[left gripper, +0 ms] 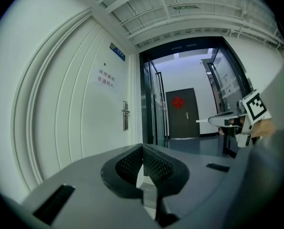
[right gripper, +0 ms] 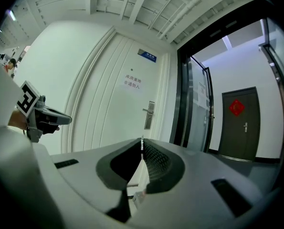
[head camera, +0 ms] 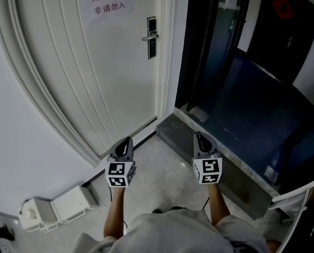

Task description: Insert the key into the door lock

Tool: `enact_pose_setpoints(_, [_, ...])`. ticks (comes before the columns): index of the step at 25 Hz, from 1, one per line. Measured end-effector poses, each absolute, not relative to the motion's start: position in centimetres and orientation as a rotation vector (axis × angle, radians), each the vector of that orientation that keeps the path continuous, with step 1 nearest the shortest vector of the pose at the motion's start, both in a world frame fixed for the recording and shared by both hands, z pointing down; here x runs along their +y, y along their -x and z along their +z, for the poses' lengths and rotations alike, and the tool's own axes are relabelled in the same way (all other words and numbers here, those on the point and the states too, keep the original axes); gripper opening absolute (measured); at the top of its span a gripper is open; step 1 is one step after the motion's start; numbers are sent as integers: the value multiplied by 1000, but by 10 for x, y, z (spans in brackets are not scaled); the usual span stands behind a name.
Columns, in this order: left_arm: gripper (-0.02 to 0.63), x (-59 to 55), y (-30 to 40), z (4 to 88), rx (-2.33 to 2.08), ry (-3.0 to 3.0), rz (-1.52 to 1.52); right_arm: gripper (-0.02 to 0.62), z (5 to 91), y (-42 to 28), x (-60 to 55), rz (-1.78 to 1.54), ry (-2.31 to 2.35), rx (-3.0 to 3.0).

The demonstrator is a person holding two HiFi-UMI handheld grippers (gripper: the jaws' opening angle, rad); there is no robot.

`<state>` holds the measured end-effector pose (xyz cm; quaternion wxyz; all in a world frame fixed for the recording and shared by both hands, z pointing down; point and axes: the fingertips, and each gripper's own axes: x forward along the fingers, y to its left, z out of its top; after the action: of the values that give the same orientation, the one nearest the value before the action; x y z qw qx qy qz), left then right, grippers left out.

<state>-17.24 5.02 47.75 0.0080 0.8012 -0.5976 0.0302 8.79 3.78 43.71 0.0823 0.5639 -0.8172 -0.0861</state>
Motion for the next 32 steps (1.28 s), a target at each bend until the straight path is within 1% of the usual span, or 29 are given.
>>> enact_pose_setpoints(8, [17,-10,165,499,-1814,-2498,128,29,463,-94,-16,-213,-1678,-2404])
enact_pose_setpoints(14, [17,-72,162,506,-1833,-2492,142,29,468,-97,-87,-218,-1672,-2422])
enact_pose_setpoints(19, [17,-153,170,504,-1894,-2453,143,29,470,-90,-173,-215,-1631,-2463])
enact_pose_setpoints(32, [17,-402,157,446,-2018,-2415,115,29,418,-83,-432,-294,-1503,-2581])
